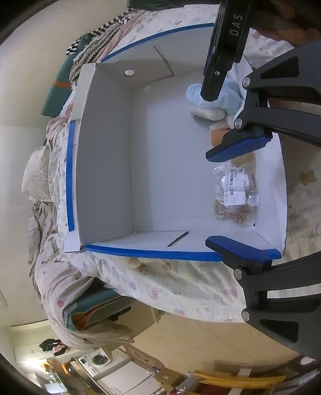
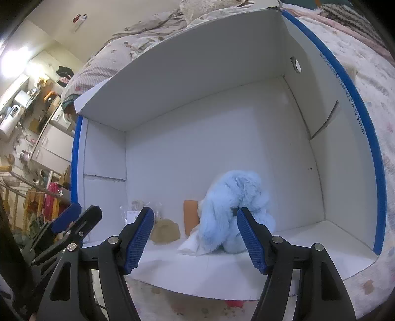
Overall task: Organize soft objects
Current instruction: 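Open the left gripper to drop the plastic bag onto the box floor, then withdraw the left gripper while the right gripper reaches for the cream lace scrunchie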
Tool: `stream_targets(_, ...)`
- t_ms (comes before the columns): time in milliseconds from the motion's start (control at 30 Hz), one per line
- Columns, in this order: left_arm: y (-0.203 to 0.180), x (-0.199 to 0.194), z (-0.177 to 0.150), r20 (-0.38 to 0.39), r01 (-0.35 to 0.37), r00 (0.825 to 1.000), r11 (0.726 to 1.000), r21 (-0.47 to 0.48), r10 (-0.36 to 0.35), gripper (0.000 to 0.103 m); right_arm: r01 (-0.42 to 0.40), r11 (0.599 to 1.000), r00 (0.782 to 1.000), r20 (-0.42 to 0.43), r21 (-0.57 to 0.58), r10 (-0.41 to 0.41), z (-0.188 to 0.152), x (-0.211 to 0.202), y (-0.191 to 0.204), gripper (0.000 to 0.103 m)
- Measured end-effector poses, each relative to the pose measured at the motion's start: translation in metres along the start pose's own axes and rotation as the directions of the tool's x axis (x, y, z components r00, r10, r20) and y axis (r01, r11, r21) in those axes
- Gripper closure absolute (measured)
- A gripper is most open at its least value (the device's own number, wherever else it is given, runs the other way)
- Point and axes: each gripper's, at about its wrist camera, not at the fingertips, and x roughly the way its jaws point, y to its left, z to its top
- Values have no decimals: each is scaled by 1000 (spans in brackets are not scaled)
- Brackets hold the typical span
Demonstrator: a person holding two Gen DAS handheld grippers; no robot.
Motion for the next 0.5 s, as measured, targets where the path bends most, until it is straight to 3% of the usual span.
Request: stream_targets(500,15,-18,0,16,0,1000,998,-68,2,44,-12,1000,999,34,22,11,-6,-15,4,29)
